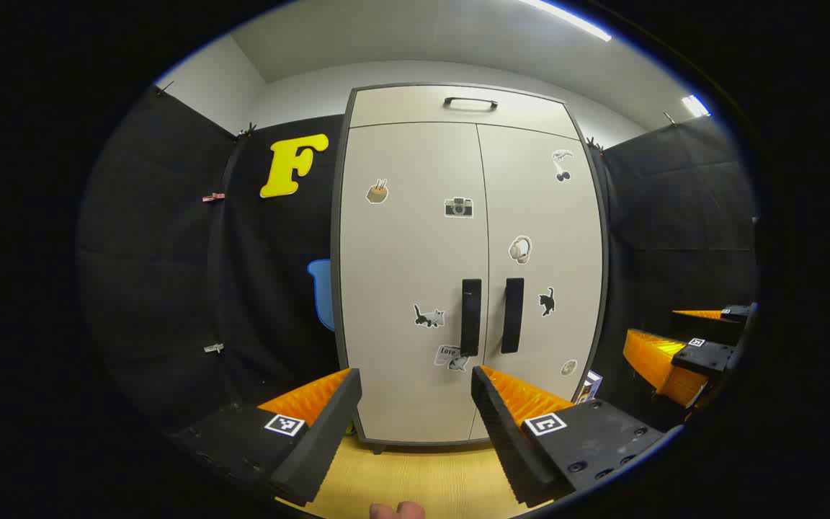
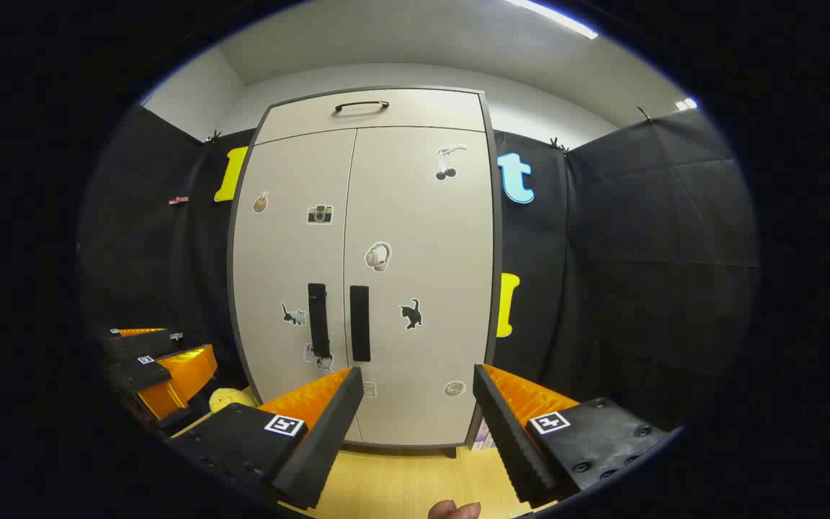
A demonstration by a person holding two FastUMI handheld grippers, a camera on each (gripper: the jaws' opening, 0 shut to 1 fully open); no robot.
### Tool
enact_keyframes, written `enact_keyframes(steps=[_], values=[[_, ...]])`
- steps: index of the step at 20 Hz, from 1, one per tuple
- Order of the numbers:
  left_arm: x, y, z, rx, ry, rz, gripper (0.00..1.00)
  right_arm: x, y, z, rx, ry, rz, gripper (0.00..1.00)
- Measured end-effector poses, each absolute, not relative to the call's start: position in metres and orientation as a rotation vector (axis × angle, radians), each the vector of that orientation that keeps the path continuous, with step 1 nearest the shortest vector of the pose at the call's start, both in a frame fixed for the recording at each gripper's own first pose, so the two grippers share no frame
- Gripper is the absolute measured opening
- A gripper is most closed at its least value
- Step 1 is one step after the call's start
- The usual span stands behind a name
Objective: Open the right door of the double-door shoe cabinet with the right hand, and open the left door with the left hand.
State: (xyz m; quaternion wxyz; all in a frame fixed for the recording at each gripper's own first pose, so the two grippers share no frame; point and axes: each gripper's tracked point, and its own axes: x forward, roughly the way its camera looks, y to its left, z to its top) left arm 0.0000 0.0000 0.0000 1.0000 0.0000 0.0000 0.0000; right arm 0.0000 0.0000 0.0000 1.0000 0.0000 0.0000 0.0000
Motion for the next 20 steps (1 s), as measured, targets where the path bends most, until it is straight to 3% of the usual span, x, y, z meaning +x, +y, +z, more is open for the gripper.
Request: enact_keyframes(steps=[20], values=[[0.012, 0.003, -0.002, 0.006, 0.0, -0.009, 0.95, 0.022, 0.014, -0.002, 0.013, -0.012, 0.027, 0.97]])
